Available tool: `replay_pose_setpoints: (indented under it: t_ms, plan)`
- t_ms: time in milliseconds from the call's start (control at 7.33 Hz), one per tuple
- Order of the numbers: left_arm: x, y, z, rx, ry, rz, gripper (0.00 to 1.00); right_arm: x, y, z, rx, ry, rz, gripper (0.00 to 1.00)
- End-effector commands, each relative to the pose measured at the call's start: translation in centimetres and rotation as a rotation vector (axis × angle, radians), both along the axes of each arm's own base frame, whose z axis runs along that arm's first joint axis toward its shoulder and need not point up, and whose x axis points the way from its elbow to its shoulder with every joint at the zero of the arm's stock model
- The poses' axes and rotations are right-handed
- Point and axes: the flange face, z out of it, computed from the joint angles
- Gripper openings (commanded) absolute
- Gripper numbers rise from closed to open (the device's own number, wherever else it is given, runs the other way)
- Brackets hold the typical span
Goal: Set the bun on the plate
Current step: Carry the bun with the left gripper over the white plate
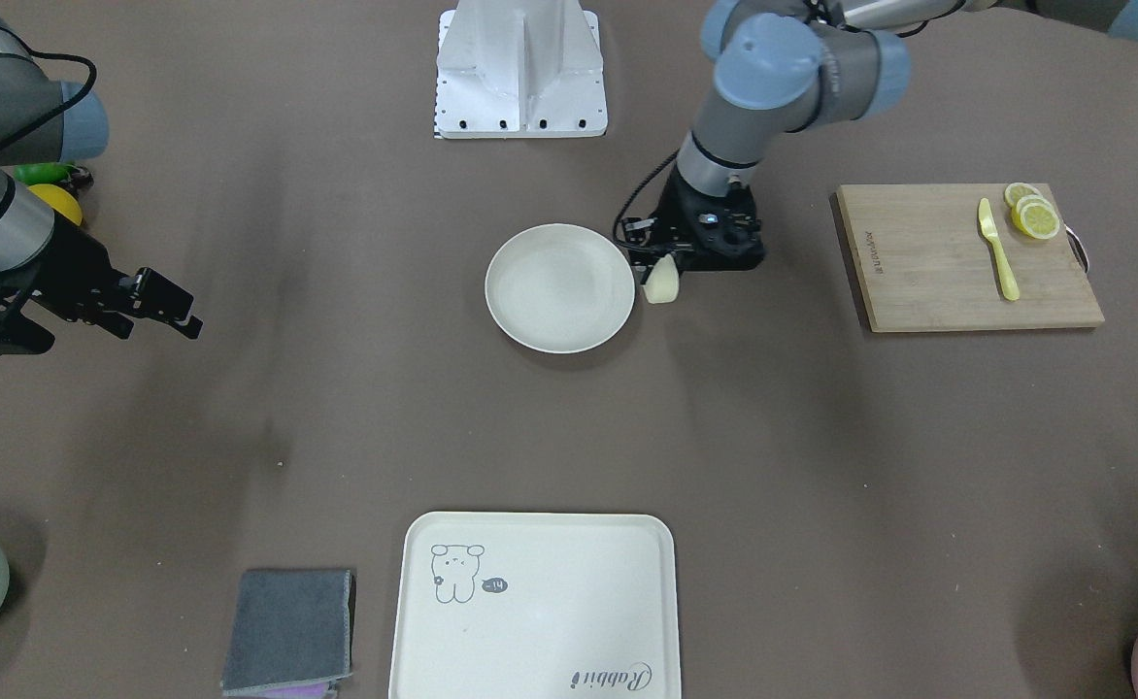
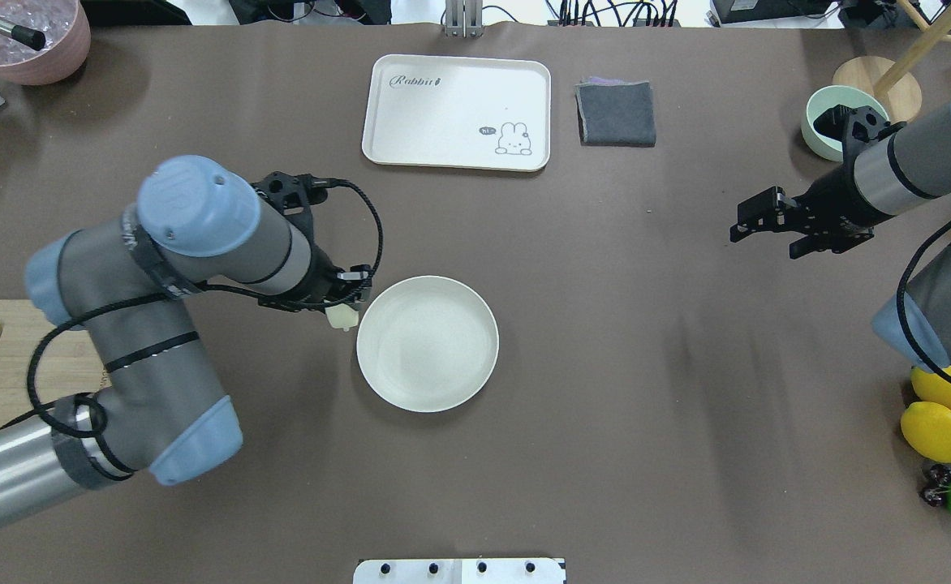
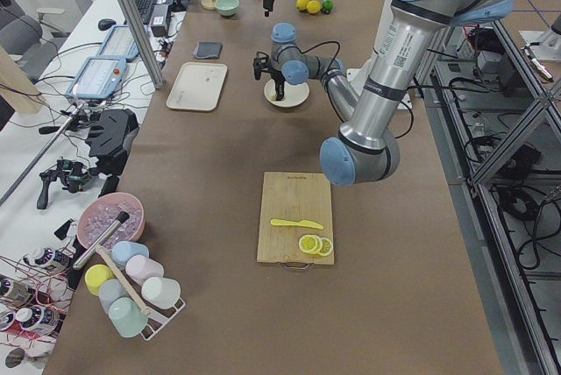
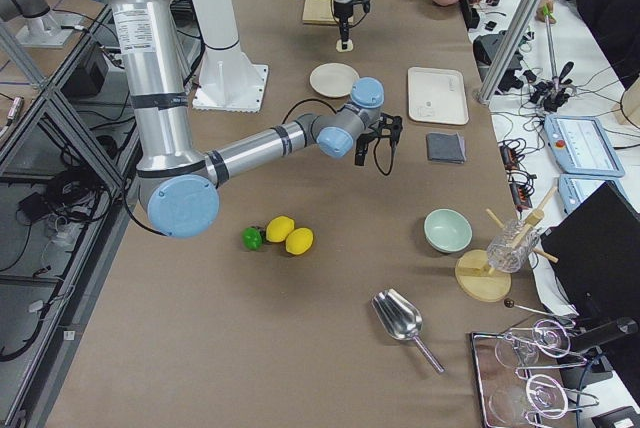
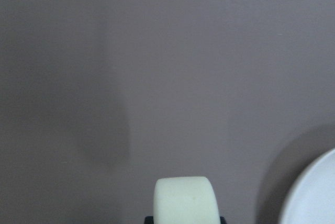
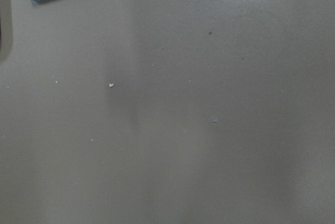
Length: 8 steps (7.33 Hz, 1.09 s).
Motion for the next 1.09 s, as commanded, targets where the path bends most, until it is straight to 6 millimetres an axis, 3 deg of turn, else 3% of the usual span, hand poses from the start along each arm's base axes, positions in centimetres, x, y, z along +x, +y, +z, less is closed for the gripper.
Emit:
replay_pose_setpoints:
  t_ms: [0,273,682,818,955]
  plan:
    - [6.9,0.8,-3.3,-0.015,-0.011,0.016,0.46,1.4,0.0,0.7,0.004,0.008,0.012,1.00]
    - [8.8,2.4,-2.3,-0.019,-0.026,0.048,0.49,1.4,-0.1,0.6,0.005,0.008,0.013,1.00]
    - [9.8,3.3,-2.1,0.003,-0.041,0.037,0.50,1.5,-0.2,0.8,0.003,0.010,0.017,1.00]
    - [10.2,3.2,-1.9,0.000,-0.046,0.036,0.61,1.4,-0.2,1.1,-0.001,0.015,0.017,1.00]
    - [10.6,3.0,-2.1,0.000,-0.048,0.037,0.65,1.4,-0.3,1.1,-0.002,0.017,0.018,1.00]
